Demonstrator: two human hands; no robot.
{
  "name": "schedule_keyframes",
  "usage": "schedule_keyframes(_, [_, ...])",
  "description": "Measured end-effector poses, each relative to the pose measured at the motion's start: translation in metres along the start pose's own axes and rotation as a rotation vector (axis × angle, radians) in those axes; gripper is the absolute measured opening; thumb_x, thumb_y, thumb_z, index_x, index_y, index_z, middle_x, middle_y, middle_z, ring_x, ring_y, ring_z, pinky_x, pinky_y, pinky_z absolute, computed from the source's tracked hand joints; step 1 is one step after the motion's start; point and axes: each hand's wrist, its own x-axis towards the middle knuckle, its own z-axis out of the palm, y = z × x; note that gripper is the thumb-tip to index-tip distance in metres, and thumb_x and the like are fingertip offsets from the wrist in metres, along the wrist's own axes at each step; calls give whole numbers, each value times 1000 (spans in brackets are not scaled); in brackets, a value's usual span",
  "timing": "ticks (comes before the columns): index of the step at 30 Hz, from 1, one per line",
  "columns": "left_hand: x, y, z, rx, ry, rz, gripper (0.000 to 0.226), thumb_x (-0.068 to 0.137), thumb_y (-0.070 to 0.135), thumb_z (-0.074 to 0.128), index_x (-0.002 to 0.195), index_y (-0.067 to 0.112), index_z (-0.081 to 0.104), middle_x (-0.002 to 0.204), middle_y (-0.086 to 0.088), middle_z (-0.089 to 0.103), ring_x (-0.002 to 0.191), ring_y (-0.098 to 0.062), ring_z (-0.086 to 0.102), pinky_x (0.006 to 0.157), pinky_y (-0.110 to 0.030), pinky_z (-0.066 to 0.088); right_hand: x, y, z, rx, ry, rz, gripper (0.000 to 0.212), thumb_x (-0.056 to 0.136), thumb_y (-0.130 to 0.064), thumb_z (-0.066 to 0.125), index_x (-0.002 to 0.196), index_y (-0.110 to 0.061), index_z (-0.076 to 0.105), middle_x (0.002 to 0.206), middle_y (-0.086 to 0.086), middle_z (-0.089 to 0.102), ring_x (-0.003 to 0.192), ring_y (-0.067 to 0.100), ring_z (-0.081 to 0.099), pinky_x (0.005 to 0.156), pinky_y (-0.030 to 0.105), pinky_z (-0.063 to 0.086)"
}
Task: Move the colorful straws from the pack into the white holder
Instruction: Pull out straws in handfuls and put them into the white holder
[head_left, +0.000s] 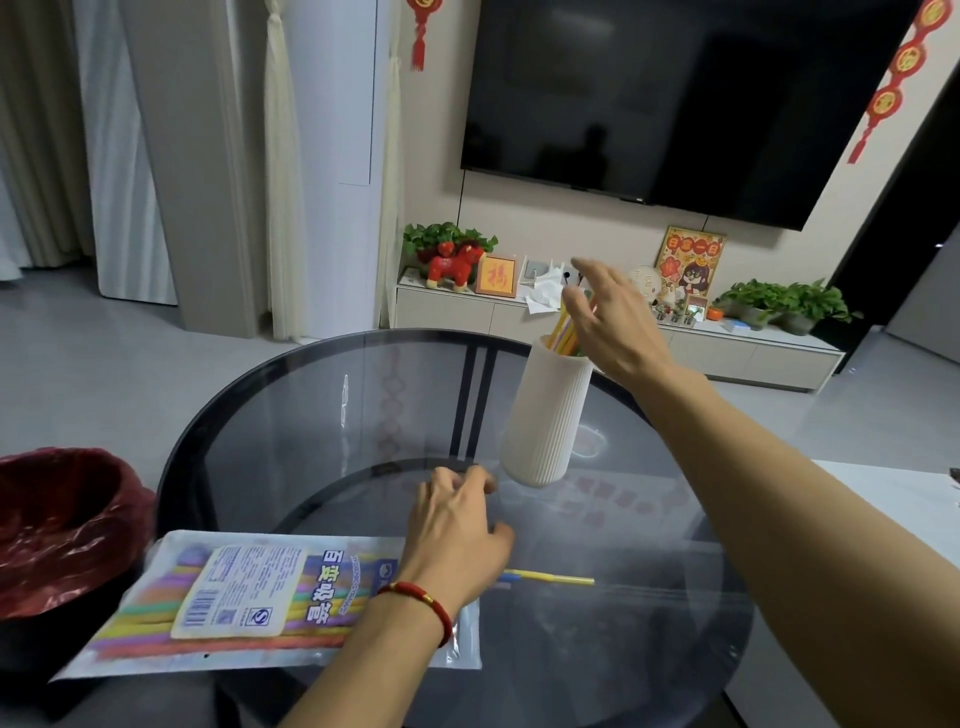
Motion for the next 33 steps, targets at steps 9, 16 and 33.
schedule_keyframes(9, [-16,-31,-24,496,-351,135,108,64,81,56,152,30,20,151,-7,27,144,-28,21,120,-52,15,-89,15,2,3,99,-177,16,98,-18,61,108,-12,72,115,8,70,92,19,64,78,30,56])
schedule_keyframes(16, [-26,-65,-35,586,-546,93,150,43,78,71,141,42,-38,165,-4,-9,152,-23,-15,115,-65,-16,-205,32,60,-152,-586,-106,50,89,-65,46,125,-33,57,121,-9,59,103,14,60,84,39,56])
schedule_keyframes(33, [-27,-33,-34,633,-271,372,113,54,54,71,148,33,13,125,8,28,114,-19,35,102,-46,37,-217,25,86,499,-308,221,11,105,-24,59,101,-22,69,86,-9,70,77,7,67,63,18,53])
